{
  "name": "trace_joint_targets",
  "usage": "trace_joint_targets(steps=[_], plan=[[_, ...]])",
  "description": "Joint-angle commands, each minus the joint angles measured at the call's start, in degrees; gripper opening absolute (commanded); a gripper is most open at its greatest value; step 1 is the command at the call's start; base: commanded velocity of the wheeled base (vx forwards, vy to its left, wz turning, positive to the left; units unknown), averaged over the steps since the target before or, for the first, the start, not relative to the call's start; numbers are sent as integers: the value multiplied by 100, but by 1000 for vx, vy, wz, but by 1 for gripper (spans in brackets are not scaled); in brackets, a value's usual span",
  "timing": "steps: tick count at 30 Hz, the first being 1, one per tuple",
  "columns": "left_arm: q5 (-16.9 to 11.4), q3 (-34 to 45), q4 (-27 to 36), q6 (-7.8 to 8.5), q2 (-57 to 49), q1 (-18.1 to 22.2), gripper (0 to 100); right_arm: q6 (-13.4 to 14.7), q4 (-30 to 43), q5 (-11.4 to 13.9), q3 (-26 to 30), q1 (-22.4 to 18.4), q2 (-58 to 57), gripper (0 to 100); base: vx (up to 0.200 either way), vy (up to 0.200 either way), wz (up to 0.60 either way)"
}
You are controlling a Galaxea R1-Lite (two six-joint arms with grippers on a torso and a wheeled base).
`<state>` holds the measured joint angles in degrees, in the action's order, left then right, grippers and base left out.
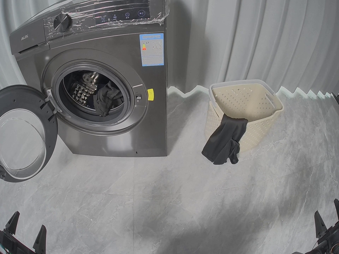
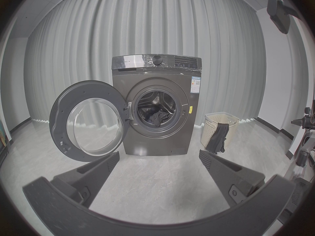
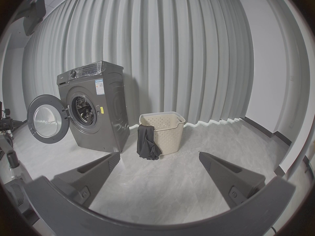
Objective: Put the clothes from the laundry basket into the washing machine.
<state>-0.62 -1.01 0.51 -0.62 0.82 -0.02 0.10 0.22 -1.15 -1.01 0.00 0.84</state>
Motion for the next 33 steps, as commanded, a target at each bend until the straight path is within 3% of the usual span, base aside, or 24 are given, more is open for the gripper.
trace_joint_targets(steps=[1,8,17,33], plan=[[9,84,2,-26,-73,-6,100,-1,-4,0,92,0,-75,100,200,0,0],[9,84,2,-52,-73,-6,100,-1,-4,0,92,-18,-75,100,200,0,0],[18,84,2,-61,-73,-6,100,8,-4,0,92,-18,-75,100,0,0,0],[27,84,2,-70,-73,-6,100,8,-4,0,92,-18,-75,100,0,-200,0]])
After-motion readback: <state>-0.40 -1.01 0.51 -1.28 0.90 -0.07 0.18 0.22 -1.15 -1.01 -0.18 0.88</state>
